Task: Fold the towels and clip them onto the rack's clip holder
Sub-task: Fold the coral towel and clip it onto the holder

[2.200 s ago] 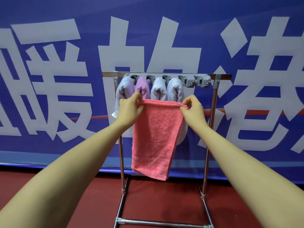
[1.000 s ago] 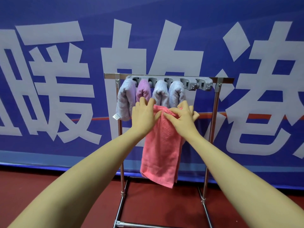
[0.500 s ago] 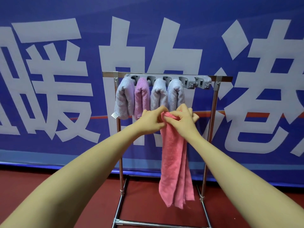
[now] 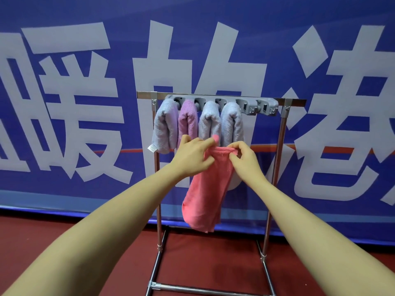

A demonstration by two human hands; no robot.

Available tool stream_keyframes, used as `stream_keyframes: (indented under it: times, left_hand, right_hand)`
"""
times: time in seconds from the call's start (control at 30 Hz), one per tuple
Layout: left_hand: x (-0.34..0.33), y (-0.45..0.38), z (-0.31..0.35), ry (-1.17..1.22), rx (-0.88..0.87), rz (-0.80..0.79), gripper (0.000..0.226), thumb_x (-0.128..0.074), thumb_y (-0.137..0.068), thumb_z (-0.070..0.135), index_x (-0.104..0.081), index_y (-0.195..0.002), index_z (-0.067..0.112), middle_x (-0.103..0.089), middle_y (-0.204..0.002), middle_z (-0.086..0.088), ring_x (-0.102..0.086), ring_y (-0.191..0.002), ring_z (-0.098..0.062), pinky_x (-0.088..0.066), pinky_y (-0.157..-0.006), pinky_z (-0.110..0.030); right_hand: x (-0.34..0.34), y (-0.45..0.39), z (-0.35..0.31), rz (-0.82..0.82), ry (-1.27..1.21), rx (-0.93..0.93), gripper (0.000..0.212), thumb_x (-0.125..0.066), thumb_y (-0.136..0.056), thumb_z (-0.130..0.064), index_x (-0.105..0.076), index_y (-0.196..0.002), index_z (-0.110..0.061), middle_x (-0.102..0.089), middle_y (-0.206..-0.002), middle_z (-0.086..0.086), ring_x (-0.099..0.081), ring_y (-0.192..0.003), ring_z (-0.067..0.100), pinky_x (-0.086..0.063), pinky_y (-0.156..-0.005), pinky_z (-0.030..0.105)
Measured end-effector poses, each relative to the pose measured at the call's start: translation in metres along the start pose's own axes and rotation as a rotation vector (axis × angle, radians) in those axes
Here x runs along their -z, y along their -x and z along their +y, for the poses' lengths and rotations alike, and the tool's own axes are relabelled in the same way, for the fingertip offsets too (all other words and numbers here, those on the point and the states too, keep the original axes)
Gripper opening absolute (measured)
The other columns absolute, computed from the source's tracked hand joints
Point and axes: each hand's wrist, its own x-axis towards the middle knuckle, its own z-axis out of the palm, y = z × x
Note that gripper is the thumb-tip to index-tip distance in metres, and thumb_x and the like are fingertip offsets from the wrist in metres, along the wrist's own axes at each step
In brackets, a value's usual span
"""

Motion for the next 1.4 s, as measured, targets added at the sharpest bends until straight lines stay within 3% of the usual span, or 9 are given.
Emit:
stream_keyframes:
  times: [0.27, 0.33, 0.47, 0.63, 0.7, 0.83, 1.13, 1.27, 1.4]
  left_hand:
    - [-0.003, 0.001, -0.002, 0.082, -0.149, -0.036, 0.031, -0.038, -0.069, 0.037, -0.054, -0.086, 0.016, -0.057, -0.073, 0.005, -0.052, -0.076, -0.012, -0.023, -0.086, -0.033]
    - [-0.004, 0.001, -0.002, 0.096, -0.153, -0.045, 0.032, -0.038, -0.069, 0.037, -0.055, -0.085, 0.015, -0.058, -0.074, 0.002, -0.053, -0.077, -0.014, -0.021, -0.085, -0.032]
    - [-0.005, 0.0, 0.002, 0.111, -0.173, -0.066, 0.03, -0.04, -0.07, 0.035, -0.055, -0.083, 0.013, -0.059, -0.076, 0.0, -0.054, -0.078, -0.015, -0.022, -0.083, -0.033]
    - [-0.005, 0.002, 0.0, 0.101, -0.155, -0.07, 0.03, -0.04, -0.07, 0.037, -0.055, -0.084, 0.015, -0.059, -0.076, 0.001, -0.051, -0.077, -0.013, -0.022, -0.085, -0.032]
    - [-0.004, 0.002, -0.003, 0.091, -0.129, -0.068, 0.029, -0.038, -0.07, 0.037, -0.053, -0.084, 0.016, -0.058, -0.075, 0.0, -0.049, -0.074, -0.013, -0.022, -0.085, -0.033]
    - [0.0, 0.004, -0.01, 0.067, -0.079, -0.064, 0.035, -0.036, -0.07, 0.04, -0.053, -0.087, 0.015, -0.057, -0.073, 0.0, -0.043, -0.07, -0.013, -0.021, -0.085, -0.031]
    - [0.006, 0.004, -0.018, 0.147, 0.1, 0.018, 0.038, -0.044, -0.076, 0.057, -0.041, -0.087, 0.021, -0.054, -0.069, 0.007, -0.043, -0.067, -0.015, -0.031, -0.088, -0.035]
    - [0.005, 0.004, -0.009, 0.345, 0.261, 0.131, 0.031, -0.059, -0.078, 0.039, -0.043, -0.091, 0.016, -0.056, -0.07, 0.004, -0.048, -0.074, -0.025, -0.032, -0.083, -0.032]
    - [0.0, 0.005, 0.0, 0.675, 0.403, 0.215, 0.046, -0.069, -0.074, 0.033, -0.034, -0.104, 0.03, -0.066, -0.078, 0.004, -0.06, -0.082, -0.028, -0.049, -0.085, -0.045]
  right_hand:
    - [0.0, 0.004, 0.006, 0.016, -0.044, 0.016, 0.013, -0.055, -0.085, -0.001, -0.059, -0.086, -0.013, -0.06, -0.08, 0.001, -0.052, -0.065, 0.007, -0.043, -0.057, 0.011]
    - [-0.001, 0.002, 0.006, -0.002, -0.061, -0.02, 0.013, -0.055, -0.086, -0.002, -0.059, -0.095, -0.012, -0.058, -0.082, -0.001, -0.05, -0.065, 0.004, -0.043, -0.057, 0.01]
    - [-0.001, -0.003, 0.004, -0.106, -0.082, -0.116, 0.041, -0.048, -0.091, -0.003, -0.045, -0.131, -0.014, -0.05, -0.08, -0.004, -0.048, -0.068, 0.005, -0.042, -0.059, 0.006]
    - [0.004, -0.001, 0.005, -0.141, -0.03, -0.1, 0.018, -0.048, -0.09, -0.006, -0.064, -0.096, -0.011, -0.06, -0.082, -0.003, -0.052, -0.073, 0.007, -0.043, -0.064, 0.014]
    - [0.007, 0.0, 0.007, -0.114, -0.018, -0.086, 0.012, -0.051, -0.089, -0.008, -0.062, -0.09, -0.009, -0.055, -0.074, -0.003, -0.047, -0.065, 0.006, -0.04, -0.061, 0.018]
    - [0.01, 0.002, 0.004, -0.083, -0.071, -0.03, 0.006, -0.056, -0.085, -0.003, -0.059, -0.086, -0.007, -0.053, -0.07, -0.002, -0.046, -0.053, -0.004, -0.039, -0.053, 0.007]
    - [0.003, -0.006, -0.021, 0.004, -0.203, 0.073, 0.021, -0.06, -0.086, -0.001, -0.058, -0.08, -0.021, -0.062, -0.08, 0.001, -0.057, -0.073, 0.008, -0.046, -0.067, 0.012]
    - [0.001, -0.01, -0.034, 0.012, -0.143, 0.168, 0.009, -0.058, -0.09, -0.008, -0.06, -0.089, -0.017, -0.062, -0.084, -0.008, -0.057, -0.076, -0.005, -0.044, -0.072, 0.008]
    - [0.004, -0.015, -0.04, 0.091, -0.101, 0.227, 0.009, -0.056, -0.091, -0.008, -0.062, -0.096, -0.013, -0.064, -0.089, -0.005, -0.059, -0.086, 0.007, -0.047, -0.079, 0.015]
